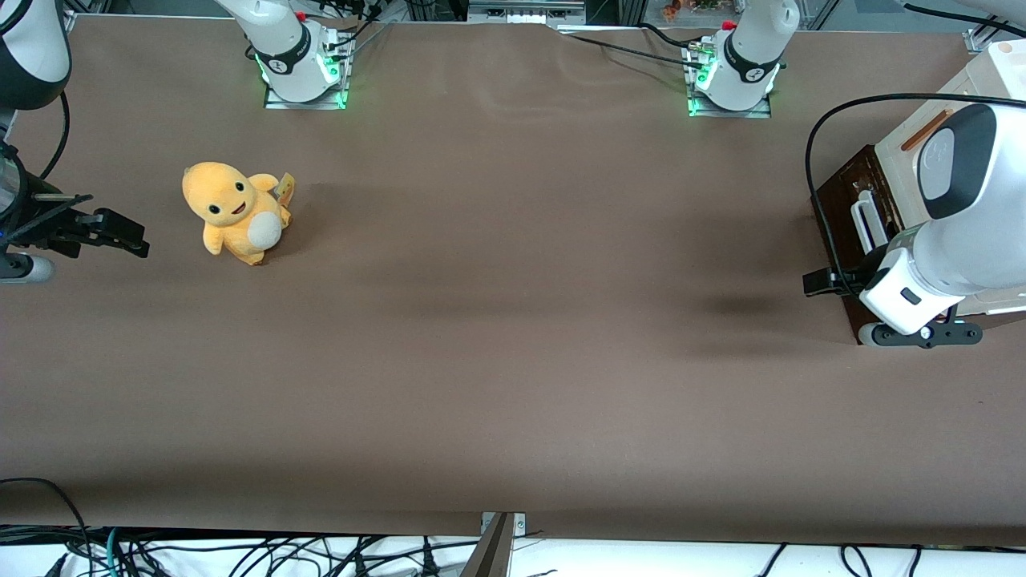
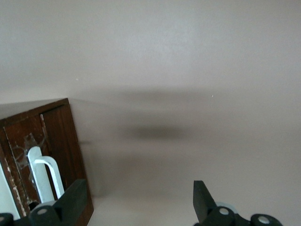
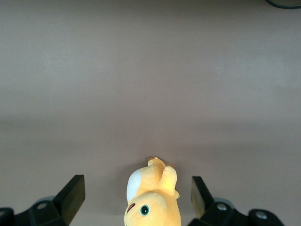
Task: Open lower drawer with left arm only
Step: 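Move the left gripper out and around to face the lower drawer handle, then advance the open left gripper onto the white bar handle of the lower drawer, then close the left gripper around the white drawer handle, then pull the gripped handle away from the cabinet to slide the drawer out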
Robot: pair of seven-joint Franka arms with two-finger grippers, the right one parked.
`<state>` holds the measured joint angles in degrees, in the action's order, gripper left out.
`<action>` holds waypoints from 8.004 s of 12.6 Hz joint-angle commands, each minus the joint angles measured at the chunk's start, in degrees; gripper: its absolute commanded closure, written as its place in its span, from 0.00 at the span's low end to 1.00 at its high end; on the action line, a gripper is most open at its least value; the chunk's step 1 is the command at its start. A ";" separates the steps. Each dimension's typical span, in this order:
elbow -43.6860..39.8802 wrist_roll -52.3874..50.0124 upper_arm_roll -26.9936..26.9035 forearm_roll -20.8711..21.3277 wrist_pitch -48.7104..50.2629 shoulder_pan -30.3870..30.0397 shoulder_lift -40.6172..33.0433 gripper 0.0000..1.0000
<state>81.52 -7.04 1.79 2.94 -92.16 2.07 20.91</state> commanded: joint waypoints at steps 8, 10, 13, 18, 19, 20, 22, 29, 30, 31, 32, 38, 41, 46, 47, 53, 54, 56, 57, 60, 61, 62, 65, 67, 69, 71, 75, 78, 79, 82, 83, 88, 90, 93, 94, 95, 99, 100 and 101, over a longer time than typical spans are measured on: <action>0.92 -14.75 0.41 17.41 8.46 8.37 3.08 0.00; 0.92 -18.17 0.32 20.95 11.38 11.19 4.66 0.00; 1.27 -24.33 0.41 25.95 13.58 14.18 8.44 0.00; 1.45 -30.12 0.41 34.22 18.23 18.05 14.06 0.00; 2.23 -31.36 0.41 35.80 18.94 19.01 15.38 0.00; 3.45 -33.11 0.41 37.64 19.21 19.72 16.44 0.00; 7.14 -34.62 0.41 41.86 20.00 20.34 17.15 0.00; 16.91 -37.60 0.06 49.70 20.09 20.34 19.08 0.00; 17.35 -38.22 -0.11 49.79 20.18 19.99 19.34 0.00; 17.61 -38.23 -0.46 49.79 20.18 19.82 19.61 0.00; 17.70 -38.92 -0.99 49.79 20.18 19.29 19.61 0.00; 17.71 -42.96 -1.96 54.35 19.56 15.34 20.31 0.00; 17.71 -45.78 -1.96 54.62 19.21 14.37 21.37 0.00; 18.32 -46.31 -1.96 56.11 19.21 13.49 22.25 0.02; 19.28 -46.31 -2.05 56.81 19.21 13.40 22.33 0.04; 19.90 -46.49 -1.96 58.58 18.68 11.55 22.25 0.08; 19.90 -46.58 -1.96 58.67 18.59 11.38 22.25 0.09; 19.81 -46.66 -1.96 59.28 18.59 11.20 22.33 0.17; 19.81 -46.93 -1.96 59.28 18.59 11.20 22.34 0.24; 19.64 -47.10 -1.96 59.28 18.59 11.20 22.86 0.43; 19.55 -47.10 -1.96 59.37 18.68 11.20 23.04 0.49; 19.55 -47.10 -1.96 59.37 18.59 11.11 23.04 0.54; 19.29 -47.10 -1.96 59.37 18.68 11.03 23.13 0.74; 19.20 -47.19 -1.96 59.37 18.68 11.11 23.13 0.87; 19.11 -47.19 -1.96 59.28 18.68 11.20 23.13 0.91; 19.02 -47.19 -1.96 58.93 18.77 11.73 23.13 0.91; 18.85 -47.19 -1.79 58.23 19.03 13.13 23.04 0.91; 18.50 -47.02 -1.61 56.40 19.12 14.88 23.04 0.91; 17.28 -47.02 -1.61 55.34 19.47 15.15 23.04 0.91; 16.83 -47.01 -1.61 53.40 19.56 16.91 23.04 0.91; 16.83 -47.02 -1.61 52.70 19.56 17.70 23.04 0.91; 15.34 -46.93 -1.52 49.88 20.88 19.20 22.95 0.91; 15.33 -46.93 -1.52 49.79 21.14 19.64 22.95 0.91; 15.24 -46.66 -1.52 49.70 21.32 19.73 22.95 0.91; 15.24 -46.58 -1.52 49.44 21.32 20.07 22.95 0.91; 15.24 -46.58 -1.52 49.09 21.32 20.25 22.95 0.91; 15.16 -46.58 -1.52 49.00 21.32 20.52 22.95 0.91; 15.16 -46.58 -1.52 48.91 21.32 20.52 22.95 0.91; 15.16 -46.66 -1.52 48.30 21.32 20.52 22.95 0.91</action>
<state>97.54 -55.50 0.28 54.59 -72.54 21.74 44.20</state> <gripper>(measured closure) 0.815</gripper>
